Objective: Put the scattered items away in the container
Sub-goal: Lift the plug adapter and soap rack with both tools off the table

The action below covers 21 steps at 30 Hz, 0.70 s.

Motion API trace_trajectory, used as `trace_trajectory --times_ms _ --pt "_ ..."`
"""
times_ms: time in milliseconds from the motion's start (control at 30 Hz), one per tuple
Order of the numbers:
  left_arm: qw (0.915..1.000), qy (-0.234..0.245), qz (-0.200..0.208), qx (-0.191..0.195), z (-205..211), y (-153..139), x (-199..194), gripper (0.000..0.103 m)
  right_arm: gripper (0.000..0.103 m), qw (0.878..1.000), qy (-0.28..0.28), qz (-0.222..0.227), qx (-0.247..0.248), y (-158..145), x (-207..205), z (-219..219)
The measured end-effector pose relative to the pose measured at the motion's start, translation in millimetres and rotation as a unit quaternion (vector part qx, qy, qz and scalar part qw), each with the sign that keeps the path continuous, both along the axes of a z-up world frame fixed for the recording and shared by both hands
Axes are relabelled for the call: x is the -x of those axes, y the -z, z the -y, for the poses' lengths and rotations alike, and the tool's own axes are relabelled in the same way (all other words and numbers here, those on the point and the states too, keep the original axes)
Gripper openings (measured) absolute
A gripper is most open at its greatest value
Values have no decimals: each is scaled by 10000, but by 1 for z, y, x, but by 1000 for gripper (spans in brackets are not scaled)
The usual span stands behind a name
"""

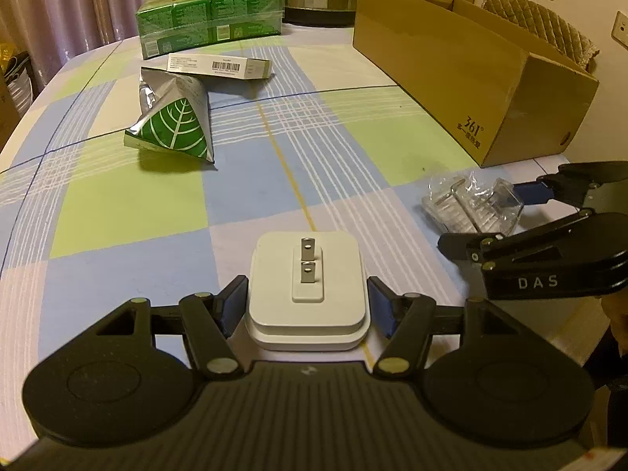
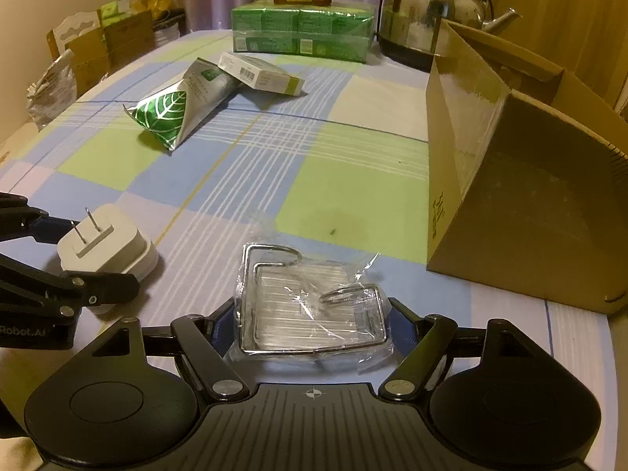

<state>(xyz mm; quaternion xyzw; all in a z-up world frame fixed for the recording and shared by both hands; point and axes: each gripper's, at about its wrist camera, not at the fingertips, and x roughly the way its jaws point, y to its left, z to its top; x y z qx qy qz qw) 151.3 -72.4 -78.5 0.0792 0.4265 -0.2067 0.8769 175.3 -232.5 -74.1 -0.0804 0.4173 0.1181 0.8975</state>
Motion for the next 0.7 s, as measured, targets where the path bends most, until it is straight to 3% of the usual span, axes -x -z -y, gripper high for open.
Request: trace_trajectory --times_ms 700 --pt "9991 120 403 59 3 -47 47 60 67 9987 141 478 -126 -65 51 12"
